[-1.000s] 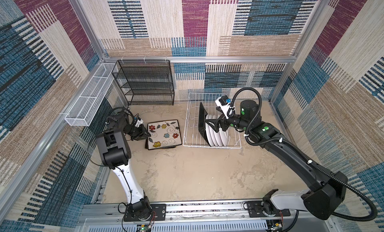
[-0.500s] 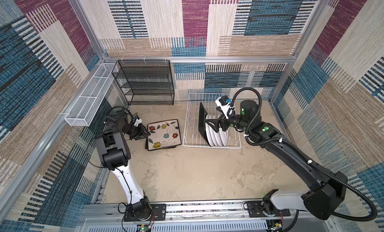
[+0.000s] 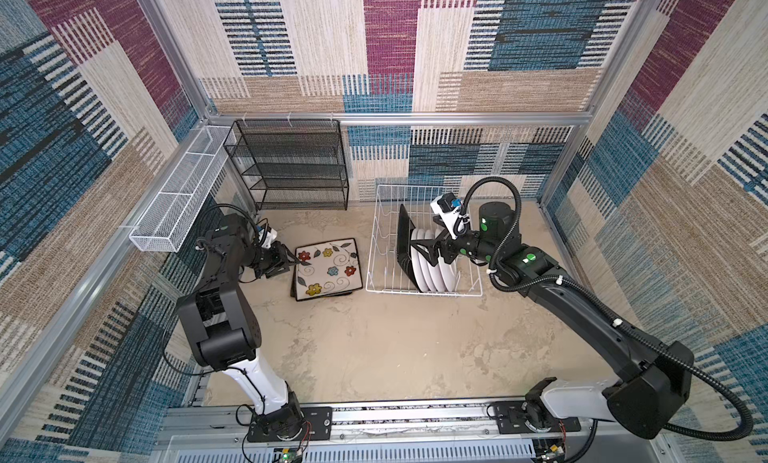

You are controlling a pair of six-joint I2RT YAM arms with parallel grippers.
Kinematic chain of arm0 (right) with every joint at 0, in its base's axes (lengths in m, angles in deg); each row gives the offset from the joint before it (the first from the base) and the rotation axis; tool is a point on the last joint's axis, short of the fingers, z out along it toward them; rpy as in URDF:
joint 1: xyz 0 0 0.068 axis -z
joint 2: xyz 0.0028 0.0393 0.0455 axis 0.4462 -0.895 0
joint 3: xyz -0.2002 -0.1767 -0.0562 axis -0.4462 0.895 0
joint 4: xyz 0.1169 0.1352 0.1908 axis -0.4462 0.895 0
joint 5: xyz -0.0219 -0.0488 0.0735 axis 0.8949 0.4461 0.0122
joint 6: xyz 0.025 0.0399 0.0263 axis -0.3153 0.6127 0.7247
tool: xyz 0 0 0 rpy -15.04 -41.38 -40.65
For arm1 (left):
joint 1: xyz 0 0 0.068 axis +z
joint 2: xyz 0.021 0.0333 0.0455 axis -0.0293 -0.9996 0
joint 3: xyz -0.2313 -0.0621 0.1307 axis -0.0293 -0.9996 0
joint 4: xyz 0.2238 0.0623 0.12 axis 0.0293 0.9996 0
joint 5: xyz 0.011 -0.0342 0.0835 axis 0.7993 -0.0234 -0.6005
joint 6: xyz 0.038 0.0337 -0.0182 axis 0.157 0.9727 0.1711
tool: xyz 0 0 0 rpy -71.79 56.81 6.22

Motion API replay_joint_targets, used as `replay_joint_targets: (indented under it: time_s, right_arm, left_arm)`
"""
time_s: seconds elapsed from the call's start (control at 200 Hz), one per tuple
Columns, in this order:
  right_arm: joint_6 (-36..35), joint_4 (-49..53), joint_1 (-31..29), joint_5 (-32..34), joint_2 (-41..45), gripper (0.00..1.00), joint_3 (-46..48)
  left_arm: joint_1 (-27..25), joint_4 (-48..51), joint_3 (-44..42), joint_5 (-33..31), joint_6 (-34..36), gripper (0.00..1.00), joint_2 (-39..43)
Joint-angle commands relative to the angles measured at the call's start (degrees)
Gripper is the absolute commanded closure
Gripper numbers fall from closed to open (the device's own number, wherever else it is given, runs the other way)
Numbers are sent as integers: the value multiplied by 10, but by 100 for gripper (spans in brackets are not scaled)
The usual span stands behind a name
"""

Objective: Unload the plates from the dish rack
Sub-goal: 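Open the left gripper and lift it off the floral plate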

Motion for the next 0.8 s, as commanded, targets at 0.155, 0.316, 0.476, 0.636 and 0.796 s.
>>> replay_joint_targets:
  time_s: [0.155,0.316,0.476,0.636,0.796]
  right_arm:
    - [8,-21,-1,-18,2,0,12]
    - [6,-15,-1,-20,6,0,24]
    - [6,-13,-1,-23,9,0,33]
    - [4,-11,-1,-21,10,0,34]
    - [4,-11,-1,-13,11,0,35]
  left_arm:
    - [-32,-51,-129,-31,-124,73,158]
    - [-77,-72,-229,-79,-189,89,253]
    - [-91,-112,-327,-101,-258,100,321]
    - [-92,-129,-370,-130,-265,100,309]
    - [-93,-172,-376,-151,-278,100,268]
